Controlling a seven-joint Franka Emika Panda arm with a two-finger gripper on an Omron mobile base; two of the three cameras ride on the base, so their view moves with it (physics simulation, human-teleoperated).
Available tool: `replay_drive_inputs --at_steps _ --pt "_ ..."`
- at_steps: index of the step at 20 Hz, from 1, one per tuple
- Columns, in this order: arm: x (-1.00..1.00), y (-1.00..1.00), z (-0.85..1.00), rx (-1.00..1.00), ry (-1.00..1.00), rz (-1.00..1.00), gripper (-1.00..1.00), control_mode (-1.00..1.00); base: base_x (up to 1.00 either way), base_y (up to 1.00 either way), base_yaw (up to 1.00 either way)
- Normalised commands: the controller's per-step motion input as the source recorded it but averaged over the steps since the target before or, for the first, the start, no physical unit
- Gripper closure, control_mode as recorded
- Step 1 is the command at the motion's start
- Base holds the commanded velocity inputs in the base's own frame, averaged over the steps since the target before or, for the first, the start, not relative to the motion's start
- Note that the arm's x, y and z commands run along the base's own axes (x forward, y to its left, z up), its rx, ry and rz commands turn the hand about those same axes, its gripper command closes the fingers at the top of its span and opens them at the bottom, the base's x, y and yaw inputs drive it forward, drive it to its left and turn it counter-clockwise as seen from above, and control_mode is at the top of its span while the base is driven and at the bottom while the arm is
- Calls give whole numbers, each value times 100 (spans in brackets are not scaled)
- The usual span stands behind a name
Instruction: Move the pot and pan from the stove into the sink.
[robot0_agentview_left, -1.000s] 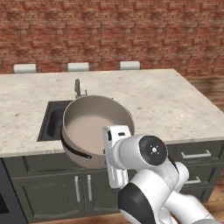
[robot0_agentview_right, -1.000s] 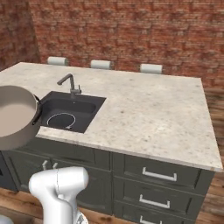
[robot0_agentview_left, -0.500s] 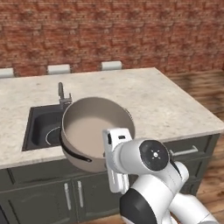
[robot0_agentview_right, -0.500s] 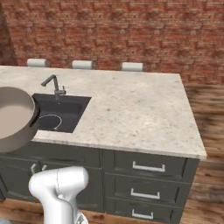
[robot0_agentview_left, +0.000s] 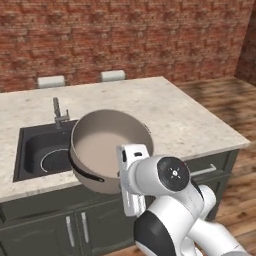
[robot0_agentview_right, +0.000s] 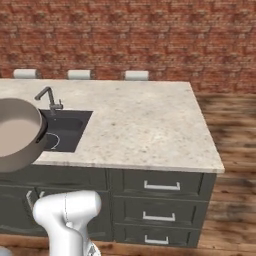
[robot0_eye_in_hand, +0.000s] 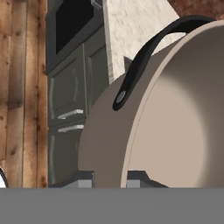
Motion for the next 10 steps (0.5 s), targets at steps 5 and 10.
replay_drive_inputs --at_steps 5,10 --pt "0 0 0 0 0 0 100 100 0 87 -1" --pt "0 0 0 0 0 0 100 100 0 40 -3"
